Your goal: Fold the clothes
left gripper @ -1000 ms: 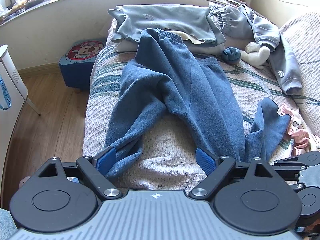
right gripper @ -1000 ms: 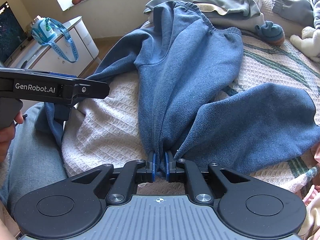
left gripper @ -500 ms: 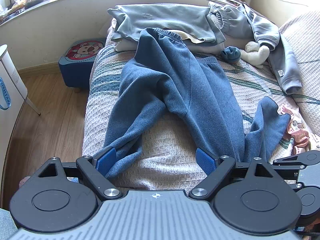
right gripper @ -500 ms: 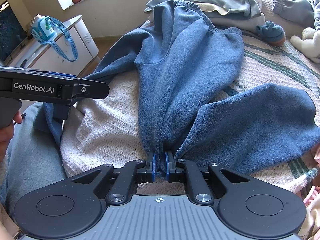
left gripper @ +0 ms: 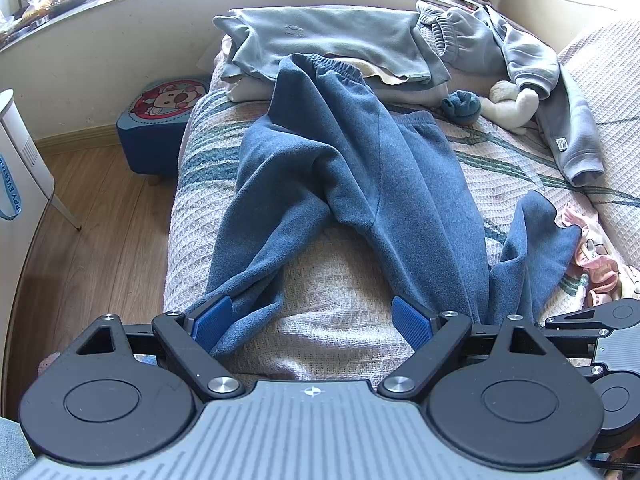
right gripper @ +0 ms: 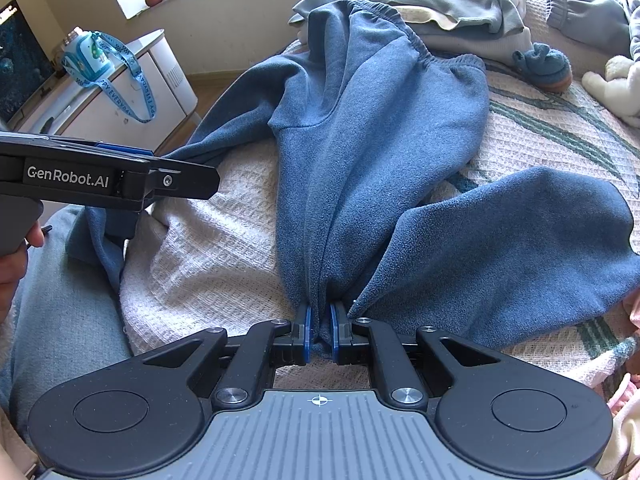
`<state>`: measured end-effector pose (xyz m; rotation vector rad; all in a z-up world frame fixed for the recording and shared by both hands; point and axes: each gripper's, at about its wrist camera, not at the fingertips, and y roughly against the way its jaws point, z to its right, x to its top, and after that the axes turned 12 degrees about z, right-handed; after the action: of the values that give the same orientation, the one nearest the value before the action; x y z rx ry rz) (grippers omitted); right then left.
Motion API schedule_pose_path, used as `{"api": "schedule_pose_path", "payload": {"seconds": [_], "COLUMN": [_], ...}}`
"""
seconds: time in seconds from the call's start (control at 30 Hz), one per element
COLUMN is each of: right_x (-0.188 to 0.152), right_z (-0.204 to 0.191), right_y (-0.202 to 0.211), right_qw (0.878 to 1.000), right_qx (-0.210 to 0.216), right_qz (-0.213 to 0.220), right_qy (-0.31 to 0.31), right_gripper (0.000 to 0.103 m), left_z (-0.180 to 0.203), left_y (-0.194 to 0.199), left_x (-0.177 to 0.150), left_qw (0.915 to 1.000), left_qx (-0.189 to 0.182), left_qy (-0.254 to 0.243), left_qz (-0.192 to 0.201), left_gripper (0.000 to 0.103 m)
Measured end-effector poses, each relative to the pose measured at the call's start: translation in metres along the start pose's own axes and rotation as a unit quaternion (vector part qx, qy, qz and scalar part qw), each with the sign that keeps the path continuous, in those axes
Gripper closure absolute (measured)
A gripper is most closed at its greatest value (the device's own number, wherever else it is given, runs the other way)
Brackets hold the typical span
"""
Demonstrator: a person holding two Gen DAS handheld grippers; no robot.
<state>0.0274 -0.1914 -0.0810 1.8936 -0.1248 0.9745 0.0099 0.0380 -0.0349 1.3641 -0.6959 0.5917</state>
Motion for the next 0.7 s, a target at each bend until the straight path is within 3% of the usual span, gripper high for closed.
{"api": "schedule_pose_path", "payload": {"seconds": [0.7], "right_x": [-0.0007], "right_z": [-0.0027], "right_y": [-0.0001], "right_qw": [1.000], "right_qx": [-0.001], "right_qz": [0.000], "right_qy": [0.010], "right_gripper": [0.092], "left_z": [0.0009], "left_y": [-0.0006], "left_x": [-0.0010], "left_qw": [1.0000], "left_qx": [0.000], "left_qy": [-0.002], "left_qz": [-0.002], "left_gripper": [0.016]}}
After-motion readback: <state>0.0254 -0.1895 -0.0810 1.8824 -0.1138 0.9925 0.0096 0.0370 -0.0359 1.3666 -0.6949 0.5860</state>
